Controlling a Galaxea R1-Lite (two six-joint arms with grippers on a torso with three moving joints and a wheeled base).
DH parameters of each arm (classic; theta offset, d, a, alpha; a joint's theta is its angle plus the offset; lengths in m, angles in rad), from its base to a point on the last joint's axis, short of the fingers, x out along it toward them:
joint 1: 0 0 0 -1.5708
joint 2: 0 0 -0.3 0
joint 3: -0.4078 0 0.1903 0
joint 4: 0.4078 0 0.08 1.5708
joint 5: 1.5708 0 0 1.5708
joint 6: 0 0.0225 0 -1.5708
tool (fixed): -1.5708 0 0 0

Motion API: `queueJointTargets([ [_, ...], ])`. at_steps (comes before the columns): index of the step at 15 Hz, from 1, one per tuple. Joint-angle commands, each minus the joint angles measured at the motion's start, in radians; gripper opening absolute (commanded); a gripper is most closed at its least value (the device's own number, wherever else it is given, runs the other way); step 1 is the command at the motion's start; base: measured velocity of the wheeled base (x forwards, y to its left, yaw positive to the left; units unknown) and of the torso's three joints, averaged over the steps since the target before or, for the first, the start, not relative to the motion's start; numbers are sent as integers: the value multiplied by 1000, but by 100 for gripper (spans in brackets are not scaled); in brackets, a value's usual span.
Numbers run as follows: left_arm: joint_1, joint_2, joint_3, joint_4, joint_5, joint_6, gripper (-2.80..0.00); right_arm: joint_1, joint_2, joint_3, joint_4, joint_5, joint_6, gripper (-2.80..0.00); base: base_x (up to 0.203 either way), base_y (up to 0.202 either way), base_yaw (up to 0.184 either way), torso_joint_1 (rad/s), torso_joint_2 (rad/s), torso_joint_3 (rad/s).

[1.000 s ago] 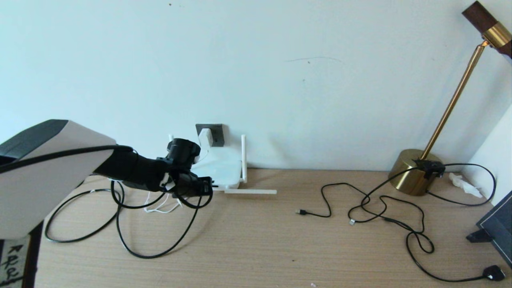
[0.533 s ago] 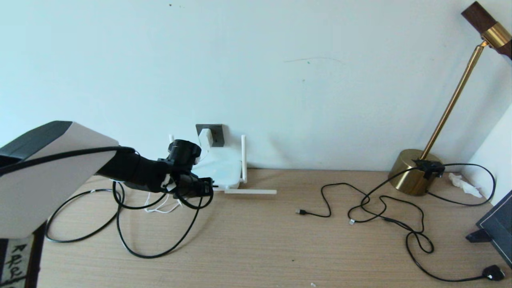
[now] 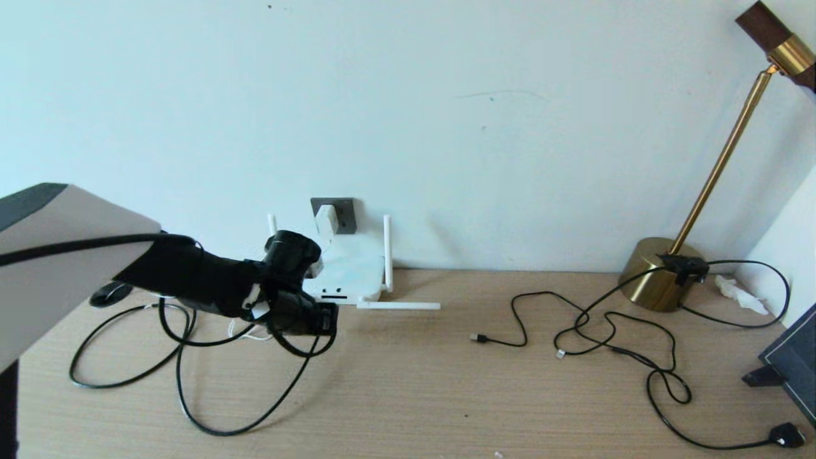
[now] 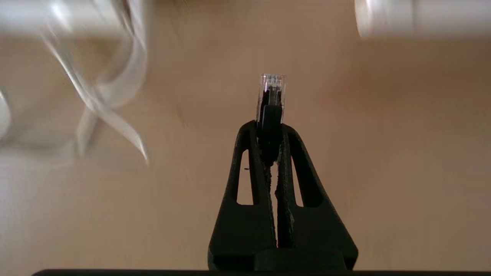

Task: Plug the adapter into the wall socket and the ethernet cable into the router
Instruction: Plug cable into router interface

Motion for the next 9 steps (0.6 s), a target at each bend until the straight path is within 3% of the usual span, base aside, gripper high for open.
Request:
queueJointTargets([
  [1,27,-34,15,46,-3,4,-280,0,0,0,1,0,-1,0,0,0,0,0,0,0],
  [3,40,-4,32,44,-10,-5,-280,0,0,0,1,0,-1,0,0,0,0,0,0,0],
  [6,40,27,45,39,-73,-51,-280,0,0,0,1,0,-1,0,0,0,0,0,0,0],
  [9,40,62,45,24,-81,-57,-280,0,0,0,1,0,-1,0,0,0,0,0,0,0],
])
